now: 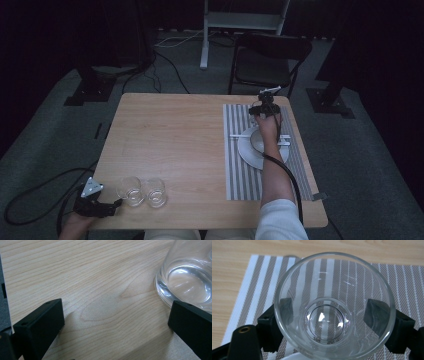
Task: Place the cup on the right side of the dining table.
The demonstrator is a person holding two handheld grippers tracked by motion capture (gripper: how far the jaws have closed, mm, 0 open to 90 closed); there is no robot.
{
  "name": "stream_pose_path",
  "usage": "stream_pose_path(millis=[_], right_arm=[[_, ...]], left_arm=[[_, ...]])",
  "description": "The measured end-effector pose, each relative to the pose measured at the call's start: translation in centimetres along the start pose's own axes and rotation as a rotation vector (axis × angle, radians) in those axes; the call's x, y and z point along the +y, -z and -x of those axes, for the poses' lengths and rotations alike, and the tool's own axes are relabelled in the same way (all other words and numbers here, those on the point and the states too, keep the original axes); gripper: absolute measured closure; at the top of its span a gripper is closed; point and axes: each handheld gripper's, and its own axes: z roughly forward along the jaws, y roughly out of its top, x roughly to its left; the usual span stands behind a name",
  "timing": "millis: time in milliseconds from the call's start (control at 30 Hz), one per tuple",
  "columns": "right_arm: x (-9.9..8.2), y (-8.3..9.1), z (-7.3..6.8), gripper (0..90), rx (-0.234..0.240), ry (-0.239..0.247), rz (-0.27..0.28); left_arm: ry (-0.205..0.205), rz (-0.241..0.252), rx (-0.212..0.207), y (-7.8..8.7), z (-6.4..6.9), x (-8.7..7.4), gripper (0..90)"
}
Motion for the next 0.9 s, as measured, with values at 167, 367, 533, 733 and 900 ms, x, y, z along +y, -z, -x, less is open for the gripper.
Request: stream_pose_path(millis=[167, 367, 533, 733, 900], right_arm=[[-0.5, -0.5, -0.2, 19.5, -0.019, 0.007, -0.008], [-0.4, -0.3, 0.1, 19.2, 0.002, -0.001, -0.031], [-0.3, 0.5, 0.4, 18.1, 0.028, -0.007, -0.021], [-0.3, 1.8, 0.5, 17.0, 0.045, -0.011, 0.002], [-0.3, 3.0, 0.7, 17.1, 0.058, -0.005, 0.025]], left_arm=[[0.0, 0.0, 0.0, 0.0, 0.0, 0.0, 0.8], [0.0, 0.0, 0.0, 0.0, 0.0, 0.0, 0.8], [0.0, 0.0, 0.001, 0.0, 0.0, 0.0, 0.8], [0.0, 0.0, 0.001, 0.0, 0.0, 0.0, 0.8], [-0.001, 0.0, -0.001, 0.0, 0.0, 0.0, 0.7]])
